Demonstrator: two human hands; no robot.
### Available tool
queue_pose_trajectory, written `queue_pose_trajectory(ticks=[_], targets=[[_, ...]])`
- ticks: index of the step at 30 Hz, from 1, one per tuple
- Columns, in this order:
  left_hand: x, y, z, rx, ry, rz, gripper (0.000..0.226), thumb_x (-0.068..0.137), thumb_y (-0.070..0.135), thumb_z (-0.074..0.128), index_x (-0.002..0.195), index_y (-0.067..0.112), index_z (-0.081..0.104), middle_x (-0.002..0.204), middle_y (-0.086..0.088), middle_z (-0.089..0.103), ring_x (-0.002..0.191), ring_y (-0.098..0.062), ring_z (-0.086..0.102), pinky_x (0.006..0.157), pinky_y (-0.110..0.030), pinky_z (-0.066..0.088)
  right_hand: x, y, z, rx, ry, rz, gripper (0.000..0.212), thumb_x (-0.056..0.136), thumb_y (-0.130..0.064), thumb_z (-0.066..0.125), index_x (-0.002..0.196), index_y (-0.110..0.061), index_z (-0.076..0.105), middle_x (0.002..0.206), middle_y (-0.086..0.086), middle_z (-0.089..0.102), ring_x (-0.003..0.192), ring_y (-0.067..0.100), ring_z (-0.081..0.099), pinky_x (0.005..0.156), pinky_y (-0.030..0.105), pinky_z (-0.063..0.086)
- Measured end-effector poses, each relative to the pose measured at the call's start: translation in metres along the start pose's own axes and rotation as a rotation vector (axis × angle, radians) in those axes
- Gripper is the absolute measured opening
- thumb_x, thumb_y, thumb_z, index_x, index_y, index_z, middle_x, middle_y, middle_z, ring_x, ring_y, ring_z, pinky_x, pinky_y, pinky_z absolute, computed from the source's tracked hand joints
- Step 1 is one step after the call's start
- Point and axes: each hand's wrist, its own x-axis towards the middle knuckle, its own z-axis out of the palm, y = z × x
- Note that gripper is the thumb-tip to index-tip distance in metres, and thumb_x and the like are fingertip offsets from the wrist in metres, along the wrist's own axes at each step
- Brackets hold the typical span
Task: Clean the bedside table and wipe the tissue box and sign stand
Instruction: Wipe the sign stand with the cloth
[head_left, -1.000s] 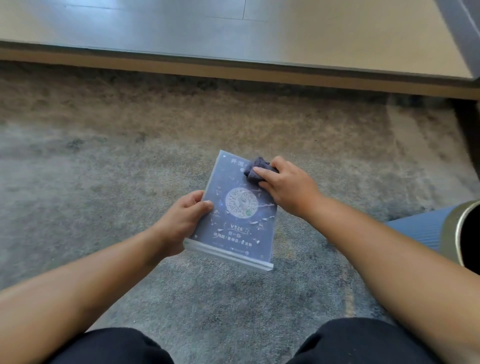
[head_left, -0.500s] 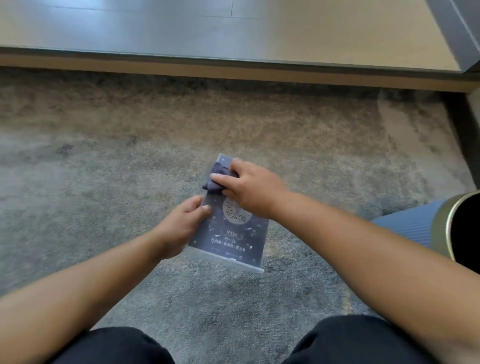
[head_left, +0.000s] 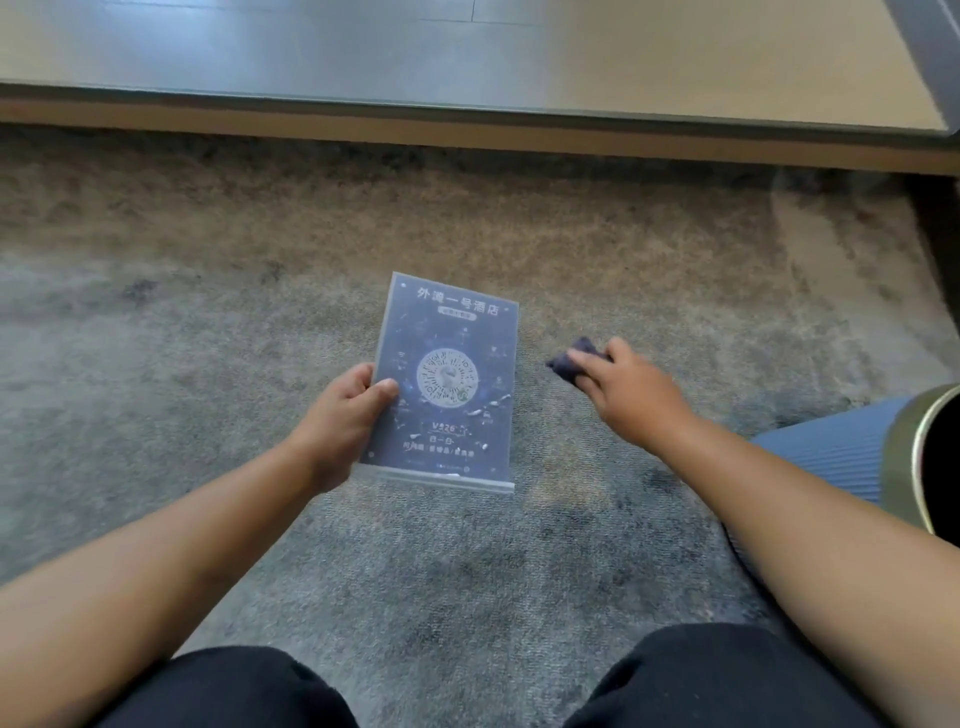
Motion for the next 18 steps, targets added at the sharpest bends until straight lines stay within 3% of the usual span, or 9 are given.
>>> queue_pose_trajectory(ticks=[3, 9, 13, 18], targets=[[0.004, -0.005, 0.006, 0.022, -0.005, -0.021, 0.017, 0.101, 0.015, 0.043, 0.109, 0.010, 0.057, 0.096, -0.012, 0.072, 0.078, -0.022, 0.072, 0.059, -0.037, 0.058, 0.013, -0.021, -0.020, 0.092, 0.129, -0.014, 0.038, 0.096, -0.038, 0.047, 0.132, -0.030, 0.050, 0.104, 0.007, 0.045, 0.084, 0.029, 0.053, 0.063, 0.032, 0.037], [0.009, -0.001, 0.023, -0.075, -0.127, -0.002, 0.025, 0.101, 0.019, 0.044, 0.113, 0.012, 0.064, 0.101, -0.013, 0.073, 0.088, -0.025, 0.071, 0.067, -0.038, 0.058, 0.022, -0.117, -0.035, 0.040, 0.124, -0.502, 0.040, 0.094, -0.037, 0.049, 0.132, -0.026, 0.051, 0.105, 0.013, 0.051, 0.087, 0.031, 0.053, 0.062, 0.037, 0.041], [0.010, 0.000, 0.017, -0.152, -0.064, -0.025, 0.025, 0.100, 0.021, 0.045, 0.111, 0.012, 0.066, 0.100, -0.016, 0.073, 0.086, -0.029, 0.070, 0.073, -0.047, 0.058, 0.018, -0.120, -0.020, -0.040, 0.086, -0.522, 0.043, 0.094, -0.031, 0.053, 0.135, -0.023, 0.049, 0.105, 0.017, 0.052, 0.083, 0.033, 0.054, 0.057, 0.036, 0.036], [0.011, -0.006, -0.005, -0.086, 0.109, -0.029, 0.021, 0.101, 0.022, 0.043, 0.097, 0.014, 0.061, 0.078, -0.006, 0.074, 0.070, -0.021, 0.072, 0.059, -0.037, 0.059, 0.008, -0.057, 0.011, -0.112, 0.002, -0.434, 0.043, 0.093, -0.025, 0.056, 0.135, -0.023, 0.047, 0.103, 0.013, 0.050, 0.080, 0.031, 0.052, 0.055, 0.033, 0.036]])
